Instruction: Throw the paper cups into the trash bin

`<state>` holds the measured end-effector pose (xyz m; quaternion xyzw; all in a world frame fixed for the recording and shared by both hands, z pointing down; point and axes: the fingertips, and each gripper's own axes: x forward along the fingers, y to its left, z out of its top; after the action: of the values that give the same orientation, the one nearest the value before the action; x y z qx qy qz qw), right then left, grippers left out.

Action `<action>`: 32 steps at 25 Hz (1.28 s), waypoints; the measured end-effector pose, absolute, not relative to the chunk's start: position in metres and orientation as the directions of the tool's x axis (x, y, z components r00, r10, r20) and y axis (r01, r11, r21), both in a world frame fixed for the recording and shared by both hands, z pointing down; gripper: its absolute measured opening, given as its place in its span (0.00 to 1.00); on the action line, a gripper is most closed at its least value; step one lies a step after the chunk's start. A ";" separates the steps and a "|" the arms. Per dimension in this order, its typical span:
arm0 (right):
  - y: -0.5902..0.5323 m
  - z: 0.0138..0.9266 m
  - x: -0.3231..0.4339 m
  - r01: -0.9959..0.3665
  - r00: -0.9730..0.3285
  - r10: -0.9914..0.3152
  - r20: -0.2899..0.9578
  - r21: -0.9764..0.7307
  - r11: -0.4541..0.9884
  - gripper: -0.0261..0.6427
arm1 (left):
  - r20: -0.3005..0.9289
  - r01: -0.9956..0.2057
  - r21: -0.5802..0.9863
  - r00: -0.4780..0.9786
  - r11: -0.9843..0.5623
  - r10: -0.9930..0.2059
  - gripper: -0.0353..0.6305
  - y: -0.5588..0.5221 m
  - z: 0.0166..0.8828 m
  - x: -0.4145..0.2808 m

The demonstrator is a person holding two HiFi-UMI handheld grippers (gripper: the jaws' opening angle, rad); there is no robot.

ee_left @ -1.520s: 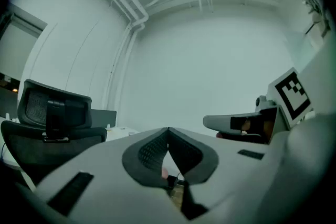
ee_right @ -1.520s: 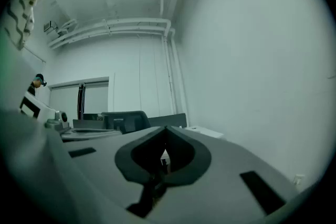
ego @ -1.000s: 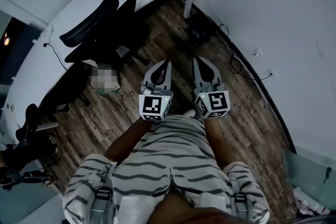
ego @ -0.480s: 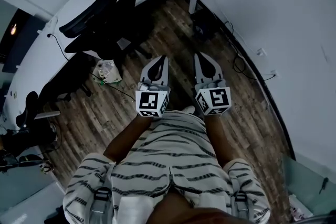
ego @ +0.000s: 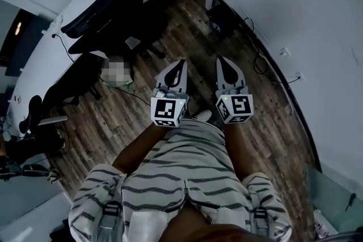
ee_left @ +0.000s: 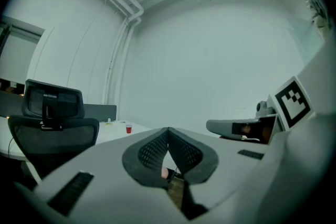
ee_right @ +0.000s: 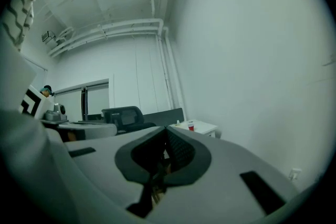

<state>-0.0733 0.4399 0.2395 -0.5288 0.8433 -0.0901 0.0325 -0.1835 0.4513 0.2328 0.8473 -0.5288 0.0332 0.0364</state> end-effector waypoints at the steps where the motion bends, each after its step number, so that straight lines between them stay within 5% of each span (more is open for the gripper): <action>1: 0.440 0.240 -0.071 -0.889 -0.432 -0.901 0.042 -0.187 0.418 0.06 | 0.096 -0.898 0.028 0.440 -0.439 -0.893 0.09 0.450 0.234 -0.182; 18: 0.356 0.224 -0.060 -0.911 -0.400 -0.916 0.027 -0.120 0.394 0.06 | 0.055 -0.896 0.072 0.443 -0.439 -0.895 0.09 0.359 0.235 -0.172; 32: 0.190 0.227 -0.092 -0.896 -0.435 -0.899 0.042 -0.115 0.429 0.06 | 0.053 -0.908 0.099 0.413 -0.407 -0.909 0.09 0.185 0.235 -0.197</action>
<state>-0.0919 0.1903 0.2267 -0.5312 0.8451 -0.0598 0.0128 -0.1972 0.1851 0.2350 0.8388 -0.5415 -0.0045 0.0561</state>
